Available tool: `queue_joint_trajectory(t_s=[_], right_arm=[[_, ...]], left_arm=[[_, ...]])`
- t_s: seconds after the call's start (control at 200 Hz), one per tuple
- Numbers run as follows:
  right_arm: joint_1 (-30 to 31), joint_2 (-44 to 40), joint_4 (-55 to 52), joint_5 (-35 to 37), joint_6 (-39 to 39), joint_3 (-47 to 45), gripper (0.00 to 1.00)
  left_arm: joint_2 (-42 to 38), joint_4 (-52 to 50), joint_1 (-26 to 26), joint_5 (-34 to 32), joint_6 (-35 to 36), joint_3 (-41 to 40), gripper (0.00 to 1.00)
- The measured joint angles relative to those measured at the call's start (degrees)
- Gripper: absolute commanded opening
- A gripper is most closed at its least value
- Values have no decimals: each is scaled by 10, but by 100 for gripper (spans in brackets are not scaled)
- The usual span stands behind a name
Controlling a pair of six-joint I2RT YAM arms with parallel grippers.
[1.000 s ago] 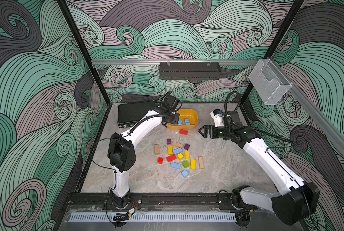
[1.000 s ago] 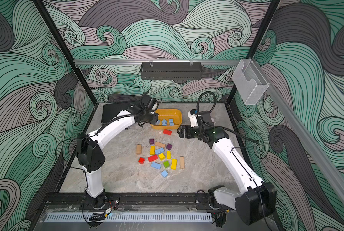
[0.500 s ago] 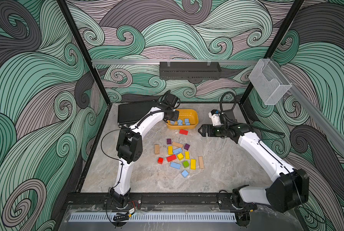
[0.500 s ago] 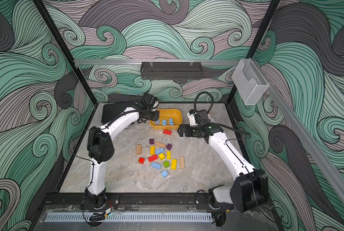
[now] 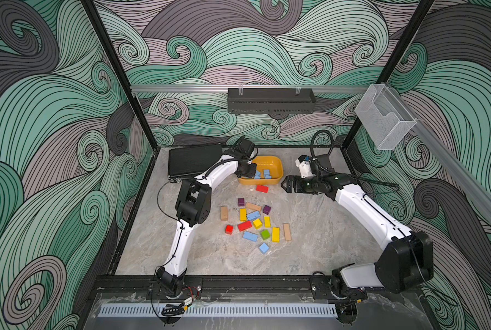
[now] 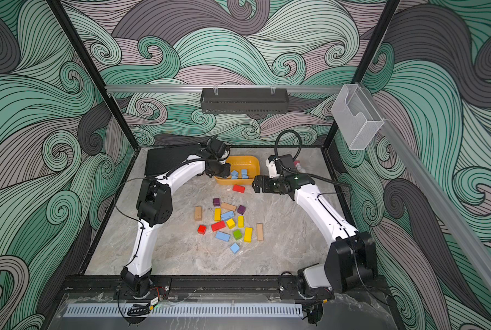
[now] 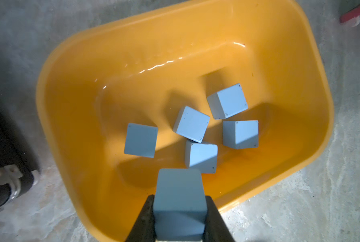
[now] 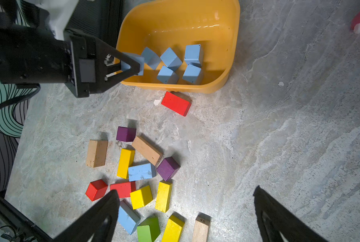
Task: Pick out the blue building blocks
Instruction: Place the building block in the storage box.
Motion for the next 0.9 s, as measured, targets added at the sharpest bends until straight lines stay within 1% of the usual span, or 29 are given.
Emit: queue_joint_trajectory(t_s=[0.125,0.495,0.901], right_arm=[[0,1,3,-2,0,0,100],[-1,4,5,-3,0,0,100],[-1,5,2,-3,-2,0,99]], left_arm=[[20,1,1,10,-1,8,0],[51,4,4,31,-6,38,14],[57,7,10,46,-10,38,40]])
